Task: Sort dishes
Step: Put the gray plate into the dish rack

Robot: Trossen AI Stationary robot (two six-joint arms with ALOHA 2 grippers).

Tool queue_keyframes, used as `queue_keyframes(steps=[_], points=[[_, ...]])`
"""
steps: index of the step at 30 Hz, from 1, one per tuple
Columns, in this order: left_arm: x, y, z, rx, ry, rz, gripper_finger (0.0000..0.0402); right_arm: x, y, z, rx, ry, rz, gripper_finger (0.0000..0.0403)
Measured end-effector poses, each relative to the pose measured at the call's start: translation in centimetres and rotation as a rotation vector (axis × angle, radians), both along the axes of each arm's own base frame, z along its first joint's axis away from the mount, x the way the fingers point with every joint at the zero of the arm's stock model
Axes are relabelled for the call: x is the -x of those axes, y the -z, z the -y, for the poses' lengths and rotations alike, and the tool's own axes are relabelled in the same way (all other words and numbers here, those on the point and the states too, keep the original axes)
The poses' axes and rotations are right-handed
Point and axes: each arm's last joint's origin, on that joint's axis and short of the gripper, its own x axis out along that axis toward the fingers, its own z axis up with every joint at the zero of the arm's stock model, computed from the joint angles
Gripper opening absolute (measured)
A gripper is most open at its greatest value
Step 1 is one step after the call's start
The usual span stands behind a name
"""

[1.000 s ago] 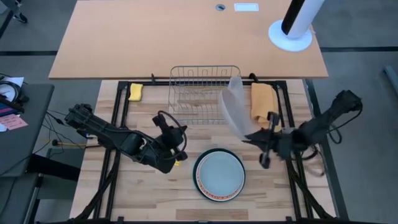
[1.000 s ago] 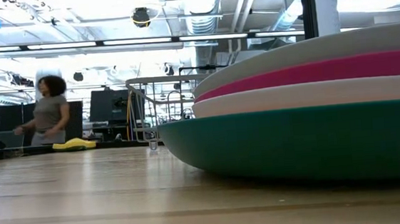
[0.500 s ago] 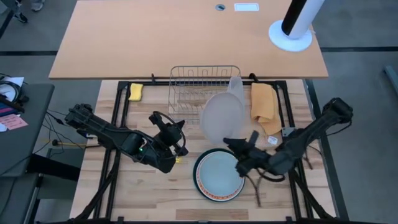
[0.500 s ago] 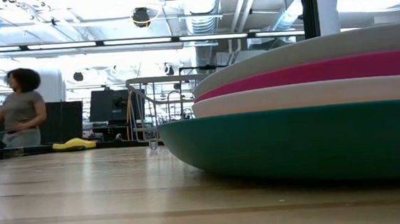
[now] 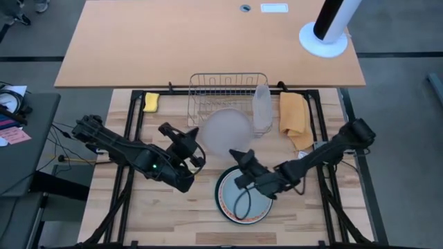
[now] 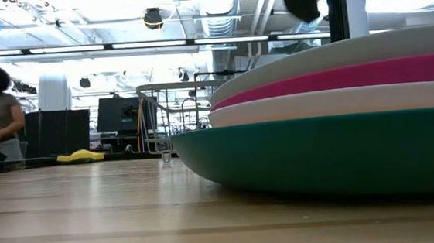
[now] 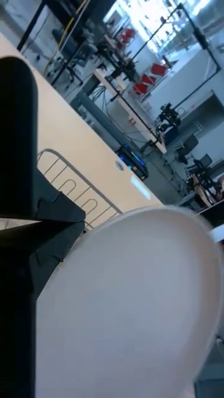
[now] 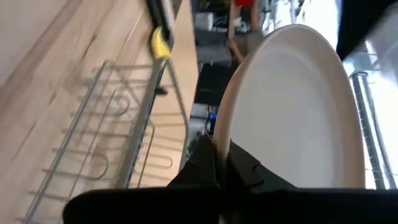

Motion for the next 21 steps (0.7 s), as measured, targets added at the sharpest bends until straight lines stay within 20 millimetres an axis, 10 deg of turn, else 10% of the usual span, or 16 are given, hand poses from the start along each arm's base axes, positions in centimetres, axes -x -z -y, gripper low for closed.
queue_keyframes(steps=[21], points=[[1.7,-0.6,-0.7,0.128,0.005,0.067,0.0000,-0.7,1.0,0.5,0.017,0.033,-0.024,0.0001]])
